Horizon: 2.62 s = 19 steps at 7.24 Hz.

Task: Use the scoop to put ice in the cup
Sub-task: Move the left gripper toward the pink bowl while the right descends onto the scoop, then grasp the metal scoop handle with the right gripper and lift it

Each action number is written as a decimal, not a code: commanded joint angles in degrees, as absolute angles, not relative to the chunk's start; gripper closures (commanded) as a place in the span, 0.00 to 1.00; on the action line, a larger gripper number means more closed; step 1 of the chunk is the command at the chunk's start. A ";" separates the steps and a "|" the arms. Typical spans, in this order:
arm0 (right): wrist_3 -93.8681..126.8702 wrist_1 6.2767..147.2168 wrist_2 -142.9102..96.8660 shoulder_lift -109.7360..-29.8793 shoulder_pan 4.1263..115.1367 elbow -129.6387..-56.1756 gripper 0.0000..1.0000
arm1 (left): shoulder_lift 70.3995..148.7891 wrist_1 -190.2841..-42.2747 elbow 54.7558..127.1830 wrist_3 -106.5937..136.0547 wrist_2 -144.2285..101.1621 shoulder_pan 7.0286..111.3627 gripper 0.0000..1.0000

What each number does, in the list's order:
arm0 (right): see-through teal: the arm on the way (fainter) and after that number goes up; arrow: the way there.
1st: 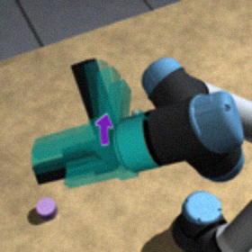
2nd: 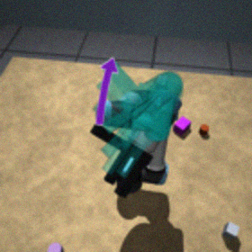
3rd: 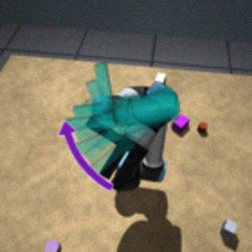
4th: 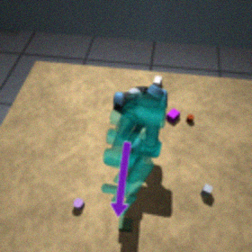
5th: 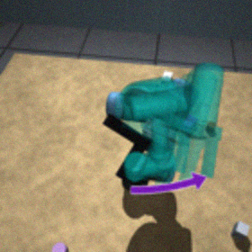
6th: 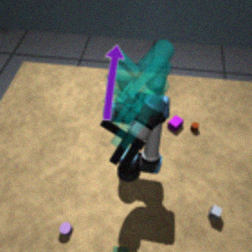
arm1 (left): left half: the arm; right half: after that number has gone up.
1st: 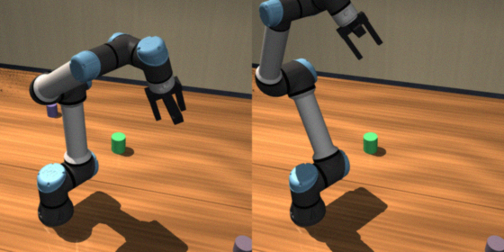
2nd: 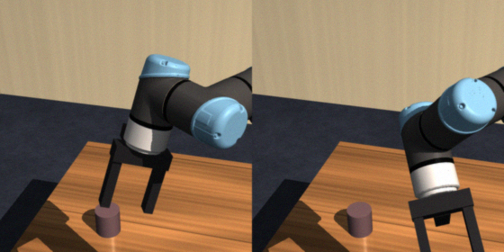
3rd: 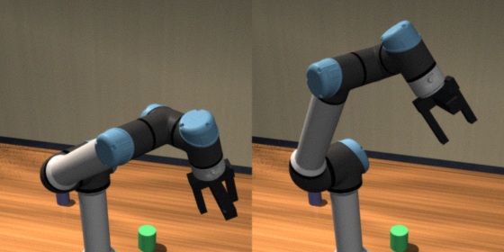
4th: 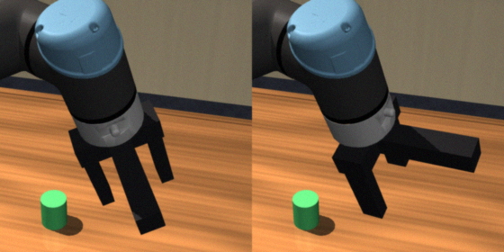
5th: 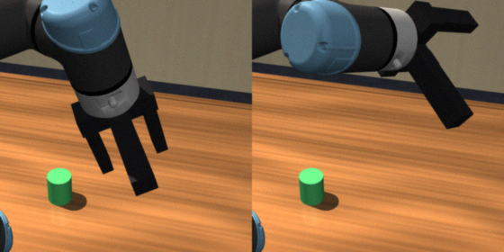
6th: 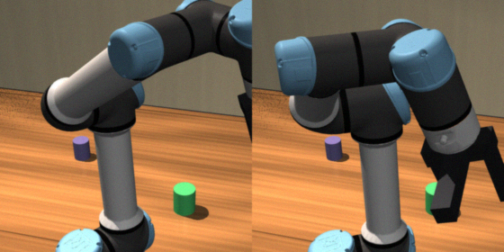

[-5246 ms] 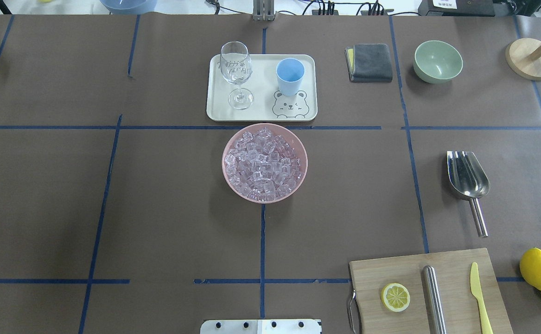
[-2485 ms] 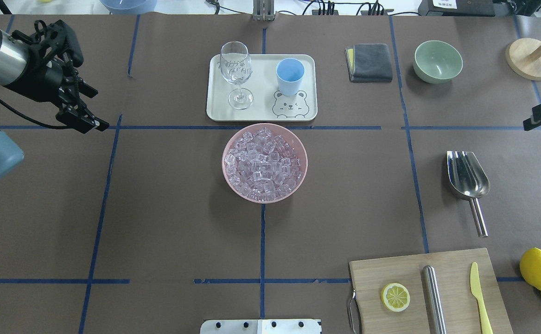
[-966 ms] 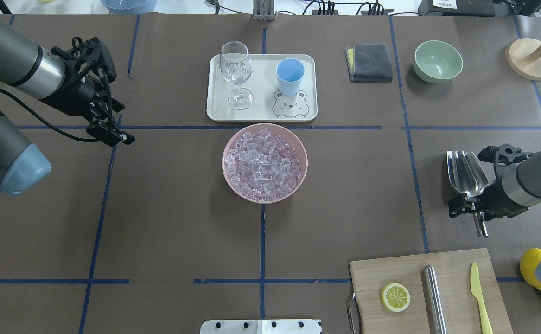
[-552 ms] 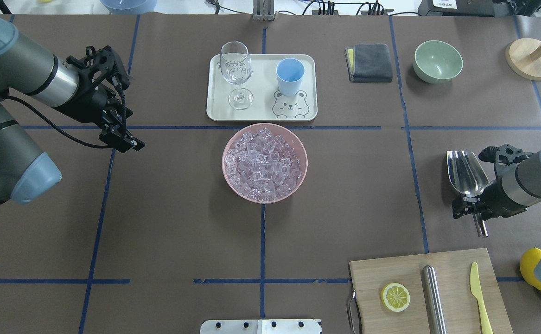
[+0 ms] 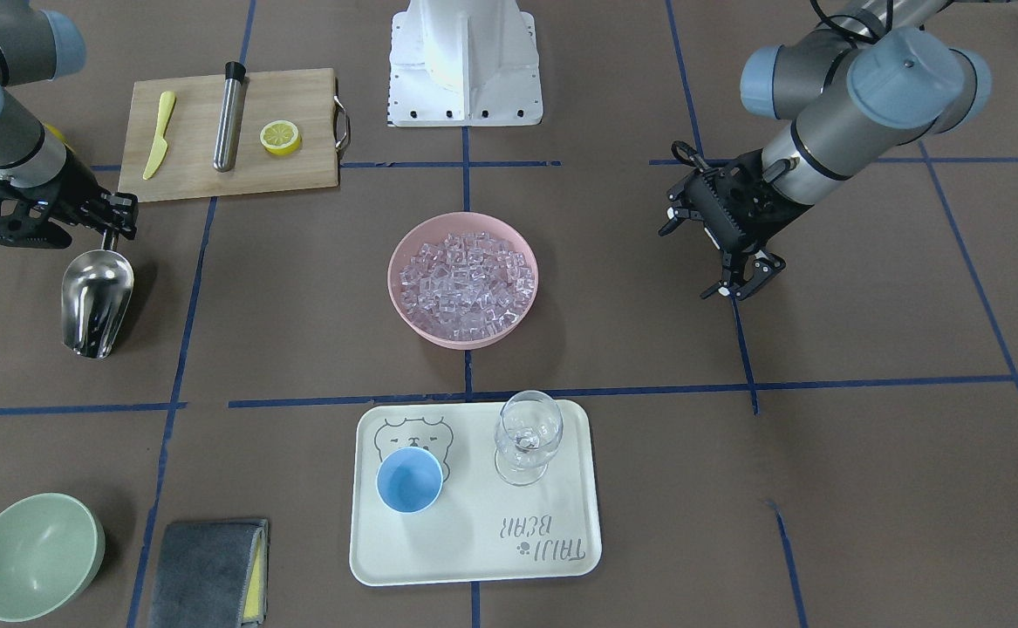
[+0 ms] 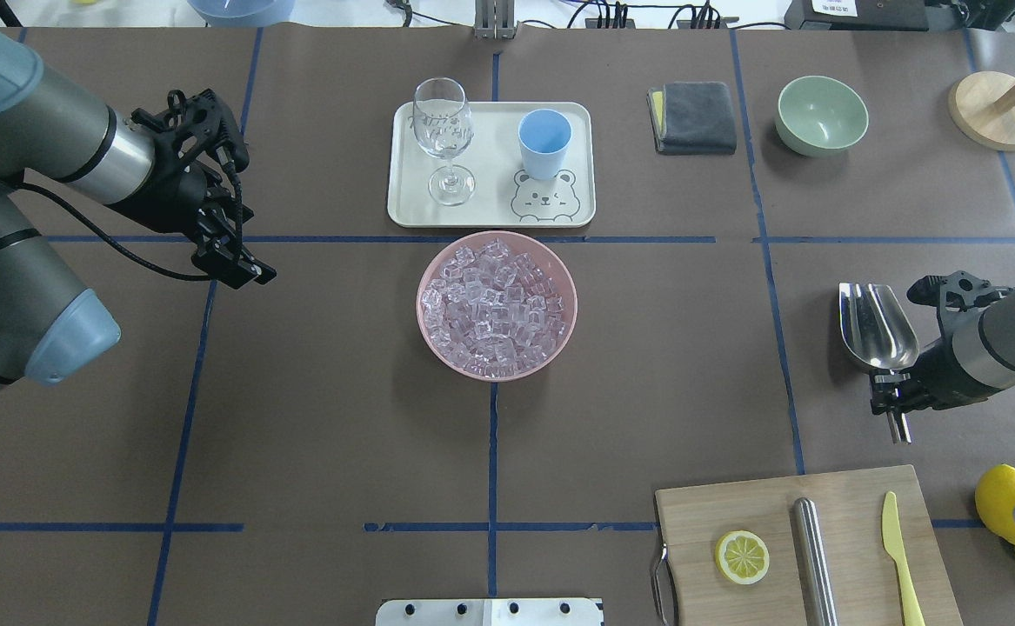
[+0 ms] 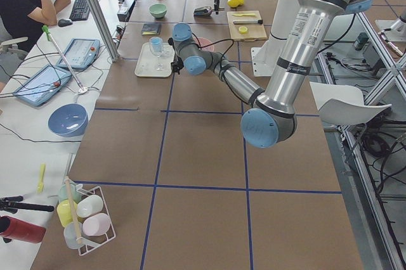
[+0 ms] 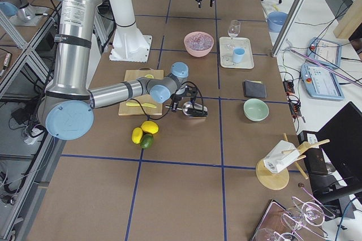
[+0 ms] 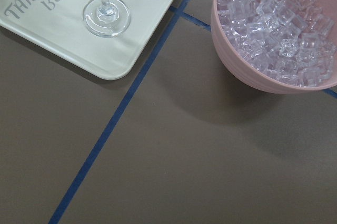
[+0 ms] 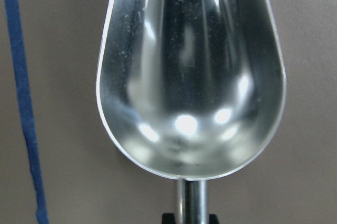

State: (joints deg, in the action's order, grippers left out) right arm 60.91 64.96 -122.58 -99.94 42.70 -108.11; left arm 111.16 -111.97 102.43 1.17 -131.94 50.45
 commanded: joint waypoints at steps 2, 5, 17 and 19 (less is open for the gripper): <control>60.82 65.04 -122.43 -100.63 42.80 -108.72 1.00 | 111.18 -111.97 103.18 2.20 -131.84 50.45 0.00; 60.47 65.74 -124.96 -99.85 52.34 -117.31 1.00 | 111.27 -111.97 104.49 2.20 -131.92 50.45 0.00; 21.67 86.04 -114.96 -86.68 53.51 -120.50 1.00 | 112.41 -111.97 103.98 2.29 -131.92 50.36 0.00; 11.24 90.85 -115.05 -85.53 53.09 -119.89 1.00 | 112.41 -112.84 103.63 1.85 -131.92 50.27 0.00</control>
State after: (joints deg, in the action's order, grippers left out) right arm 19.08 87.71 -115.12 -86.69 53.34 -120.21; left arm 112.36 -112.21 103.90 2.15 -131.92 50.33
